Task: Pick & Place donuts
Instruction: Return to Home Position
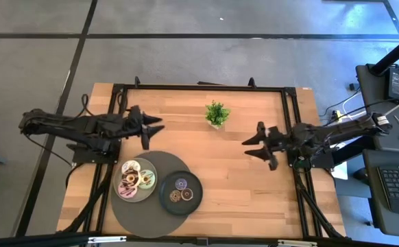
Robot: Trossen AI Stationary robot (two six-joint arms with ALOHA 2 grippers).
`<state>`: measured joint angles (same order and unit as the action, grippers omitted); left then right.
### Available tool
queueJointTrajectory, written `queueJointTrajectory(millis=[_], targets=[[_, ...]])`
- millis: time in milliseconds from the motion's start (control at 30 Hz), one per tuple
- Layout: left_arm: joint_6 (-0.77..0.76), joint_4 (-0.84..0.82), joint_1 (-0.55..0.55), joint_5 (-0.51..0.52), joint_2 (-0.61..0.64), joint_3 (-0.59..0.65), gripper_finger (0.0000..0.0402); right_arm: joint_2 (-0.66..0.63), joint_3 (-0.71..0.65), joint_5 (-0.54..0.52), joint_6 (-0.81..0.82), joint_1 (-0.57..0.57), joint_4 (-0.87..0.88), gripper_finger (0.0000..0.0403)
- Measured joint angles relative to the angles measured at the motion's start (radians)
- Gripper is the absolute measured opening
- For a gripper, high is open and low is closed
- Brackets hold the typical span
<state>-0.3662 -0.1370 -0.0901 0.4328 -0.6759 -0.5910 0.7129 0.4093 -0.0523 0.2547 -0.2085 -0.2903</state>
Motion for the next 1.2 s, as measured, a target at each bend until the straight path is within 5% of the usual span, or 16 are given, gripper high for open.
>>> queueJointTrajectory(millis=[167,500,900,1200], targets=[[-0.112,-0.079,-0.001,0.065,0.115,0.126,0.0165,-0.137,-0.09,-0.044,-0.009,0.001,-0.014,0.0177],[-0.081,0.168,0.001,0.019,0.346,0.361,0.0165,-0.336,-0.232,-0.042,0.012,0.001,-0.016,0.0177],[-0.05,0.006,0.002,0.079,0.669,0.441,0.0165,-0.503,-0.253,-0.043,-0.026,0.002,0.092,0.0177],[-0.072,0.103,0.003,0.018,0.662,0.523,0.0164,-0.583,-0.253,-0.079,-0.072,0.002,0.142,0.0177]])
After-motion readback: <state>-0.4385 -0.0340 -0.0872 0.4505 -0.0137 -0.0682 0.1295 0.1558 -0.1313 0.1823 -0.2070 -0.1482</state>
